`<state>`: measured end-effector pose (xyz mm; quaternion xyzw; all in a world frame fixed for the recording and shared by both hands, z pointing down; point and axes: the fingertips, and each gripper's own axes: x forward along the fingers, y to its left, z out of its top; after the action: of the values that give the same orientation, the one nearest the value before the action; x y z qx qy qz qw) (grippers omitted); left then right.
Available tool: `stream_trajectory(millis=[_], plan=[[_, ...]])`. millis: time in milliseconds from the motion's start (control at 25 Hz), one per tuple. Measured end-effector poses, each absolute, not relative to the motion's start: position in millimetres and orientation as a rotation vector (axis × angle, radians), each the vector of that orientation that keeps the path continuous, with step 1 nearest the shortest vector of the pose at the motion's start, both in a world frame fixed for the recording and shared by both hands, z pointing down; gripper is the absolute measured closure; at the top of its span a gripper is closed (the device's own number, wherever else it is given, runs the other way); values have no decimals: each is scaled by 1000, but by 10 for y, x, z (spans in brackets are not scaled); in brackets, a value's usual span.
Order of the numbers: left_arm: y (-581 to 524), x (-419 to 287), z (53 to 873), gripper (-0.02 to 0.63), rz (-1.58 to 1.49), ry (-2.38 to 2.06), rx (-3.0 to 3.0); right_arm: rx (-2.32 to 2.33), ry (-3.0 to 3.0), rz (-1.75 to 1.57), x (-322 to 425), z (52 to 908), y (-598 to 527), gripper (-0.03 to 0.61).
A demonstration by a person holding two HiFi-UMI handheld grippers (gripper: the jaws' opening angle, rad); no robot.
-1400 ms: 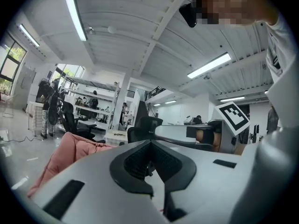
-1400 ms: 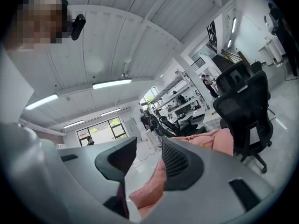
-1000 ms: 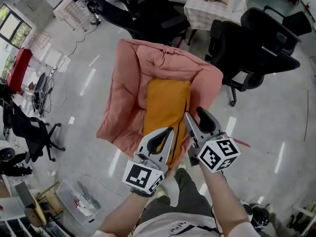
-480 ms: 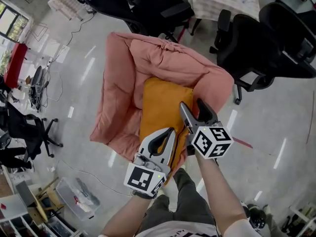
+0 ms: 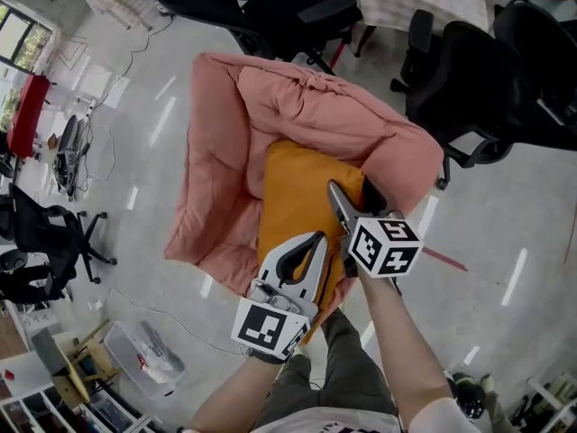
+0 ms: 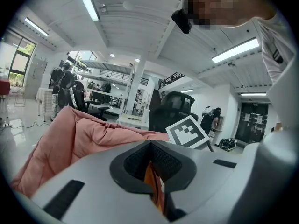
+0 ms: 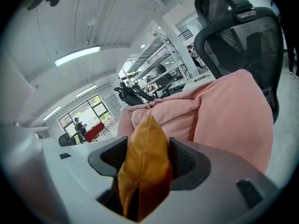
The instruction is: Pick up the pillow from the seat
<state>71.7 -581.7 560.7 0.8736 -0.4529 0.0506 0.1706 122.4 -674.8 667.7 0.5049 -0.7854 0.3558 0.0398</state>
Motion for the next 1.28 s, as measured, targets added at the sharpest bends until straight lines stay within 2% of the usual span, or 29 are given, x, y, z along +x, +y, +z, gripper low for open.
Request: stream_trajectory(millis=[160, 280, 680, 1280], plan=[[-5844, 691, 5614, 604, 140, -1292, 2481, 1483, -2394, 1107, 1175, 6732, -6751, 403], [-5787, 661, 5597, 604, 142, -1292, 2483, 1473, -2398, 1097, 1142, 6712, -6699, 461], [-5492, 389, 5400, 604, 123, -1309, 2501, 1476, -2490, 999, 940, 6312, -6411, 488], [-4722, -23, 4820, 604, 32, -1344, 2552, 1440, -2721, 802, 450, 5118, -5543, 508]])
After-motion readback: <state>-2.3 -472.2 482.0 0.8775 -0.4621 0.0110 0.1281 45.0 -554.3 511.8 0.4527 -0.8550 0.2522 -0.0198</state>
